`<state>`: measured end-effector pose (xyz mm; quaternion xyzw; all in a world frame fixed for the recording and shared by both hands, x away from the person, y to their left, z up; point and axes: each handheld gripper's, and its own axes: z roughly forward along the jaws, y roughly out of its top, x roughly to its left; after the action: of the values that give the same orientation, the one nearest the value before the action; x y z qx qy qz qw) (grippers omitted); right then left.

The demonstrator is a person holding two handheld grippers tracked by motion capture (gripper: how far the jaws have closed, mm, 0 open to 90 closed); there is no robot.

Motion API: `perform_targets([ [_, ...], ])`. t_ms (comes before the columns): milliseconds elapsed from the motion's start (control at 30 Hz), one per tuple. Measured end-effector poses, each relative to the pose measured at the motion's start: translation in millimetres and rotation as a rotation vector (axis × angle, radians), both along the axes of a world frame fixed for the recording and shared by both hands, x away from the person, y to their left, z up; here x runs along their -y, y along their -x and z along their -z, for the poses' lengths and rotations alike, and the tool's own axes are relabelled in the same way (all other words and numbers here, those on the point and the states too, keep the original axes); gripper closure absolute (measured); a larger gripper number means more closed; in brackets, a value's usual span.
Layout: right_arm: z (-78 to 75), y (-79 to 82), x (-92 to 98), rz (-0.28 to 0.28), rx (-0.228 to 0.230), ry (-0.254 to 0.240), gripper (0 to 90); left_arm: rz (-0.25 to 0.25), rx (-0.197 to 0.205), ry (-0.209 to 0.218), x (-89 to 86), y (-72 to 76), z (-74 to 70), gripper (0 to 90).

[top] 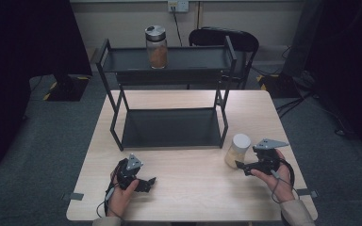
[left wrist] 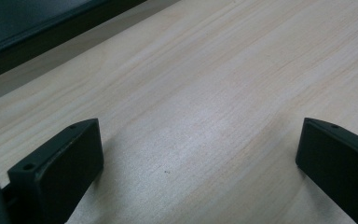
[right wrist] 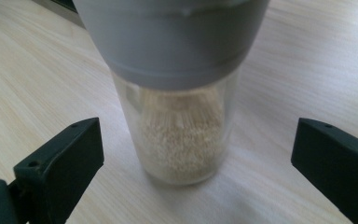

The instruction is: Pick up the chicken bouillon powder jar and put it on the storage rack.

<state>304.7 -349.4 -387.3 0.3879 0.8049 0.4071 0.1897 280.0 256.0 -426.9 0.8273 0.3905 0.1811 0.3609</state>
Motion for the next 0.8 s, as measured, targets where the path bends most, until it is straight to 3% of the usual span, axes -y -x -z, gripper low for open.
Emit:
perform_targets([
  [467, -0.6, -9.2, -8.2, 0.008, 0.048, -0.07, 11.6, 0.0, 0.0, 0.0, 0.0, 0.0, 0.0, 0.0],
  [800, 3.5, -16.4, -14.4, -0.008, 0.068, -0.079, 22.8, 0.0, 0.0, 0.0, 0.0, 0.0, 0.0, 0.0],
])
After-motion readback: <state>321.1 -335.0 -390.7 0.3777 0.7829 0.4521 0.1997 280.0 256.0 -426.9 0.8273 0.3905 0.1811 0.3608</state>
